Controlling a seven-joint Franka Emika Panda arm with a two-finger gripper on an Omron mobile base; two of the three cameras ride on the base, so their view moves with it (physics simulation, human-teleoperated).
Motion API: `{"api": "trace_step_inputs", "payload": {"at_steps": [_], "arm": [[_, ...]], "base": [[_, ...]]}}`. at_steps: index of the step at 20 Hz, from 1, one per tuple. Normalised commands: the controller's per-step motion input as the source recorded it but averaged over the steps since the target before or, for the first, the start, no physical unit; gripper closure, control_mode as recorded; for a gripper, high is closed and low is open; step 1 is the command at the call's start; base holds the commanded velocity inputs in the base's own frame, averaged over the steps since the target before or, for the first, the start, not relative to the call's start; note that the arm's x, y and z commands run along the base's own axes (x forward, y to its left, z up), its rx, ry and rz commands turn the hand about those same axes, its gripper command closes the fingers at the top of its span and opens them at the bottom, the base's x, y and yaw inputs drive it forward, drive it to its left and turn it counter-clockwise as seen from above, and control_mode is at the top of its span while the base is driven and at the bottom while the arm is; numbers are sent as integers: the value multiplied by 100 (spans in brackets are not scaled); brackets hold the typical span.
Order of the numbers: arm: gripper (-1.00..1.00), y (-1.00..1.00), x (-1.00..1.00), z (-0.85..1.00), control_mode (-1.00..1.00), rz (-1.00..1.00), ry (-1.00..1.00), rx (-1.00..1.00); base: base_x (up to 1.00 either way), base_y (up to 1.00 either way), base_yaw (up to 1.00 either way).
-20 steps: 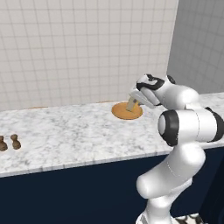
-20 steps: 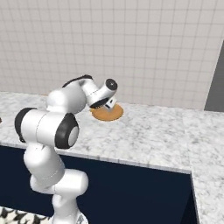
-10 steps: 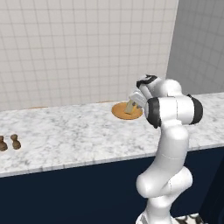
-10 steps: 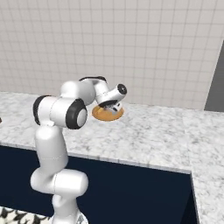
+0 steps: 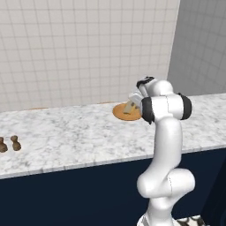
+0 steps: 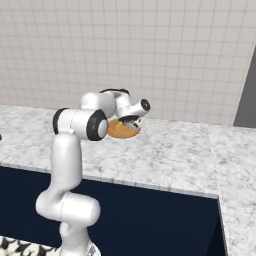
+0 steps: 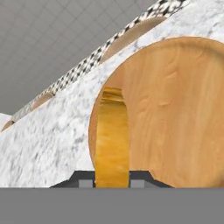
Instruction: Start the toaster. Once the lever pops up, take the bread to the plate on the dining counter.
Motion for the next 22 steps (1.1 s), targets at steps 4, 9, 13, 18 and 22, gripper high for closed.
{"api": "trace_step_inputs", "payload": {"at_steps": [4, 9, 13, 18, 22], "arm": [[100, 0, 53, -18, -100, 0, 0, 0], [100, 0, 32, -26, -100, 0, 0, 0], [-100, 0, 1, -2, -100, 0, 0, 0], [-100, -8, -8, 3, -100, 0, -2, 0], [-100, -23, -36, 18, -100, 0, -2, -2]], "base": [[0, 0, 0], [0, 0, 0], [0, 0, 0], [0, 0, 0], [0, 0, 0]]}}
